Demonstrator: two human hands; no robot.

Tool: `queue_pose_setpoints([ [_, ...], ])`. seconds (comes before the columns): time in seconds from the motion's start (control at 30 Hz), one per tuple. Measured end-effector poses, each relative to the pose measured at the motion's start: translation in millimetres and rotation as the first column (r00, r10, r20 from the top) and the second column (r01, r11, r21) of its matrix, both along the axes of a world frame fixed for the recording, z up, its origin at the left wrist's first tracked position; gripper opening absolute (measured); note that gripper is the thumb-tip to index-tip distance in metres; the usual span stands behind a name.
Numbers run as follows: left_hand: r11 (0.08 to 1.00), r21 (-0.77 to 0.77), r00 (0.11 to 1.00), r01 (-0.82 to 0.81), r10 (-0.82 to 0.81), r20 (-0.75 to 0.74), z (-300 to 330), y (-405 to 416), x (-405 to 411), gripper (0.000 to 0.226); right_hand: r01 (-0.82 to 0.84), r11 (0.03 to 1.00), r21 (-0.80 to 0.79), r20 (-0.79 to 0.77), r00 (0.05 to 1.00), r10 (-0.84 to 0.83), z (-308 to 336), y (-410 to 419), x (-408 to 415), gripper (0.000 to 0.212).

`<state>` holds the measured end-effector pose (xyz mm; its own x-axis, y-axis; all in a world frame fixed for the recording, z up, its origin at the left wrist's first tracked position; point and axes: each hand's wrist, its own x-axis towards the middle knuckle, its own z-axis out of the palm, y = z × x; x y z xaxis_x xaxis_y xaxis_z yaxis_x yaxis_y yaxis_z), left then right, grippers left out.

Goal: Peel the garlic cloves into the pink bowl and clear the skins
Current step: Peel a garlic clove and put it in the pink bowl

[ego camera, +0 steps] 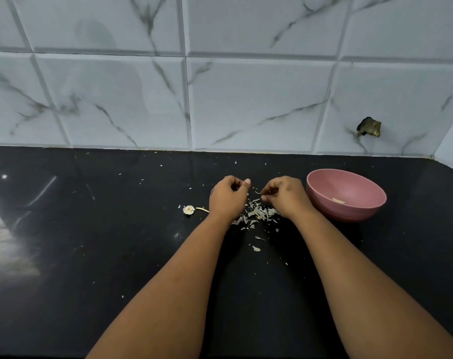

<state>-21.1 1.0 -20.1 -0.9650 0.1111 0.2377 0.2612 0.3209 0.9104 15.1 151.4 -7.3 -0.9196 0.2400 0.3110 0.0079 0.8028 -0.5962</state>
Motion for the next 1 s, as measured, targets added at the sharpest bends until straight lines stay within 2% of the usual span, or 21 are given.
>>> queue_pose_setpoints([
  [0.13,1.0,0.006,1.0,-0.003,0.003,0.0,1,0,0,0.024,-0.025,0.994,0.108,-0.029,0.999,0.028,3,-5,1,0.01],
  [0.27,1.0,0.006,1.0,0.001,-0.001,-0.003,2,1,1,0.024,0.053,0.963,0.263,-0.253,0.967,0.016,12,-9,1,0.011],
  [0.3,1.0,0.008,1.0,0.001,-0.001,-0.003,3,1,1,0.024,0.059,0.957,0.283,-0.261,0.965,0.018,12,-9,0,0.012],
  [0.4,1.0,0.012,1.0,-0.004,0.004,-0.002,2,0,2,0.022,0.025,0.924,0.381,-0.024,1.0,-0.017,5,-14,-1,0.017],
  [0.5,1.0,0.02,1.0,-0.001,0.001,0.0,2,0,2,0.02,0.067,0.941,0.333,-0.162,0.987,-0.013,5,-14,-1,0.015],
  [0.6,0.999,0.033,1.0,-0.005,0.005,-0.002,4,-1,2,0.02,0.035,0.93,0.367,-0.019,0.999,-0.031,7,-14,0,0.016],
  [0.7,1.0,0.023,1.0,0.002,-0.002,-0.001,3,0,3,0.02,0.085,0.946,0.312,-0.141,0.989,-0.042,8,-14,-1,0.016],
  [0.8,1.0,0.028,1.0,-0.006,0.006,-0.005,2,-1,2,0.019,0.039,0.915,0.401,0.034,0.998,-0.057,7,-19,-2,0.02],
  [0.93,0.999,0.037,1.0,0.018,-0.018,-0.014,2,-2,3,0.004,0.016,0.932,0.361,0.188,0.978,-0.09,4,-16,-3,0.023],
  [1.0,0.995,0.096,0.999,0.038,-0.037,-0.014,2,-2,4,0.021,0.032,0.944,0.328,0.151,0.985,-0.086,3,-14,-3,0.02],
])
